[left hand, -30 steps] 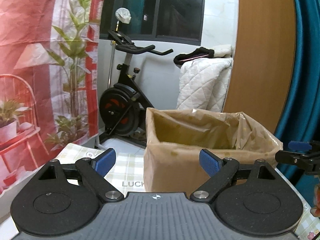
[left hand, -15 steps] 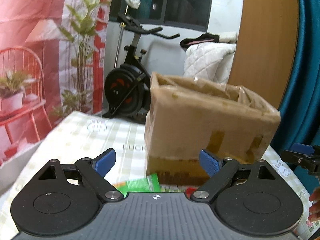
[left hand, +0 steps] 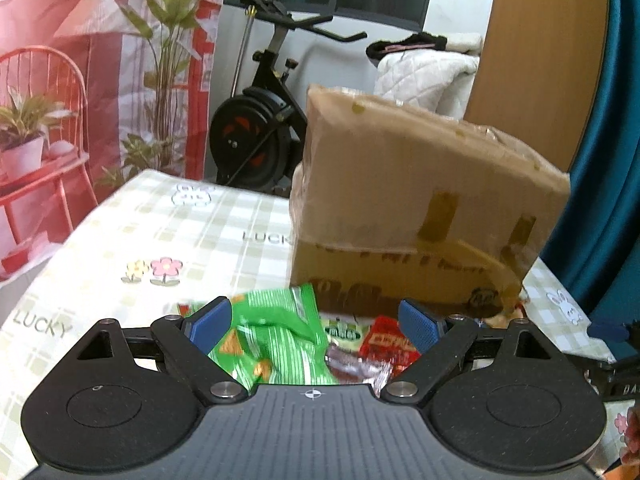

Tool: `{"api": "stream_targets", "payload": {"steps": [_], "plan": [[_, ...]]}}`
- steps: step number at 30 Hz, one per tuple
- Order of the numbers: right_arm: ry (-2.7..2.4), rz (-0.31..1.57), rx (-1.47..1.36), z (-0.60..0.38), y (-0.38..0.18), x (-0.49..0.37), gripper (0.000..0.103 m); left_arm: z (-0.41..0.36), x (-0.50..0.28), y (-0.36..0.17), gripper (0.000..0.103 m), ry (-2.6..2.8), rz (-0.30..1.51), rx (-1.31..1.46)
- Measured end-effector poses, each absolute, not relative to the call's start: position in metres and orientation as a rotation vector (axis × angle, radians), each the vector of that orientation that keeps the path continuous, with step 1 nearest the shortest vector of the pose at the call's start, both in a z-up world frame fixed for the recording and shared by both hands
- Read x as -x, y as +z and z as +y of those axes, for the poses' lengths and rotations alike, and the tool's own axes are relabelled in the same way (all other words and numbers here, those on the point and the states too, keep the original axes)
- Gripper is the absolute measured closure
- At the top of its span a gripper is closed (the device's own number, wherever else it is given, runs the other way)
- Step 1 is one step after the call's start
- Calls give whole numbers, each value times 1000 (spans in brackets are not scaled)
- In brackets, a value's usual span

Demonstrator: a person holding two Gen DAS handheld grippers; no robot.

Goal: Organize snacks
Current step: 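Move the left tool to the green chip bag while the right tool approaches the orange cracker bag, then close the left tool on the green chip bag while the right tool grips the orange cracker bag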

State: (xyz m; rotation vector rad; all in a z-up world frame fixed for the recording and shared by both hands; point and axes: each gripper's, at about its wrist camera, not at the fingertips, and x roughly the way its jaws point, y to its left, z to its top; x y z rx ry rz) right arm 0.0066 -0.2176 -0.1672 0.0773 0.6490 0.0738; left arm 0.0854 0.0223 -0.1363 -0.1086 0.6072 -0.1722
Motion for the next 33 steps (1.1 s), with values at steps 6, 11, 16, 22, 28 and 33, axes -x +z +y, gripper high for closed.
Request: {"api": "stream_targets", "payload": {"steps": [6, 11, 16, 22, 28, 33], "plan": [[20, 741, -61, -221, -191, 15, 0, 20, -82, -151, 11, -187, 643, 115], [-25, 759, -68, -222, -201, 25, 0, 18, -80, -156, 11, -201, 656, 112], [-28, 769, -74, -224, -201, 31, 1, 19, -80, -159, 11, -197, 665, 119], [-52, 829, -125, -237, -219, 24, 0, 17, -81, -162, 11, -203, 675, 120], [-28, 808, -130, -237, -224, 13, 0, 19, -82, -163, 11, -199, 679, 124], [4, 794, -111, -234, -223, 5, 18, 22, -81, -165, 12, -200, 688, 129]]}}
